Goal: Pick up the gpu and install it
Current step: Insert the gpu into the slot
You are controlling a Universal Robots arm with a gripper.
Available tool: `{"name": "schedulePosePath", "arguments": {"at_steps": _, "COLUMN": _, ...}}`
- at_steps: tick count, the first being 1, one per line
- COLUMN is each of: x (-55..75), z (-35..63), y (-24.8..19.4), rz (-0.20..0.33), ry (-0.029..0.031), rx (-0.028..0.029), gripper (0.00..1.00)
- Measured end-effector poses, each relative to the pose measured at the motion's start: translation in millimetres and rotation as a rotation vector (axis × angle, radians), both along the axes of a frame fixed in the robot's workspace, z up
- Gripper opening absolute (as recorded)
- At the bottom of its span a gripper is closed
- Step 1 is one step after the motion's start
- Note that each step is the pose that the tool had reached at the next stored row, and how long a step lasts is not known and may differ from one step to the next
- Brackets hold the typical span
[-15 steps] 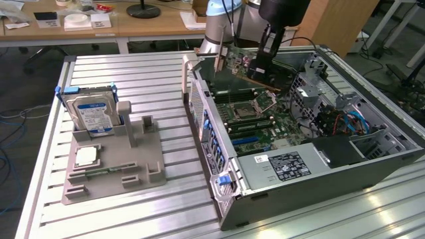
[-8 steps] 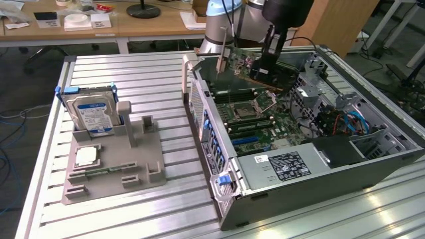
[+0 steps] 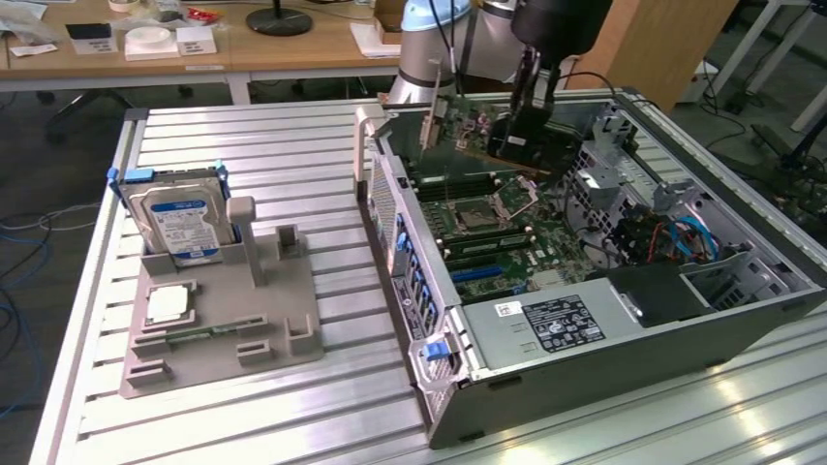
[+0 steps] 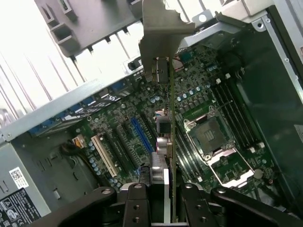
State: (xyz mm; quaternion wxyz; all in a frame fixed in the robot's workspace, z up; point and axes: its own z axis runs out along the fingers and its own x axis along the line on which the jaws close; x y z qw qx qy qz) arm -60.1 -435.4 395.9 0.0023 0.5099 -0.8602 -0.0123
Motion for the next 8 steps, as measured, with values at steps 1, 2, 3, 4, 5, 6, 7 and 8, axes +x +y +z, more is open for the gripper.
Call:
{"name": "schedulePosePath", "arguments": {"at_steps": 1, "x": 0.3, "z": -0.2, "y": 0.0, "rz": 0.013, "ry": 0.0000, "rx": 0.0001, "gripper": 0.28}}
{"name": "schedulePosePath", "arguments": {"at_steps": 2, "x": 0.6, "z": -0.3, "y": 0.0, "rz": 0.025, "ry": 0.0000, "rx": 0.0001, "gripper": 0.28}}
{"name": "schedulePosePath", "arguments": {"at_steps": 3, "x": 1.4, "z": -0.6, "y": 0.1, "rz": 0.036, "ry": 0.0000, "rx": 0.0001, "gripper": 0.28}}
{"name": "schedulePosePath", "arguments": {"at_steps": 4, "x": 2.2, "z": -1.1, "y": 0.0, "rz": 0.042, "ry": -0.0001, "rx": 0.0001, "gripper": 0.28}}
{"name": "schedulePosePath", "arguments": {"at_steps": 5, "x": 2.3, "z": -1.7, "y": 0.1, "rz": 0.044, "ry": -0.0003, "rx": 0.0000, "gripper": 0.28}}
{"name": "schedulePosePath", "arguments": {"at_steps": 6, "x": 2.4, "z": -2.2, "y": 0.1, "rz": 0.045, "ry": -0.0015, "rx": 0.0001, "gripper": 0.28}}
{"name": "schedulePosePath", "arguments": {"at_steps": 7, "x": 3.0, "z": -2.4, "y": 0.0, "rz": 0.048, "ry": -0.0022, "rx": 0.0008, "gripper": 0.28}}
{"name": "schedulePosePath", "arguments": {"at_steps": 8, "x": 3.2, "z": -2.7, "y": 0.0, "rz": 0.056, "ry": -0.0026, "rx": 0.0012, "gripper": 0.28}}
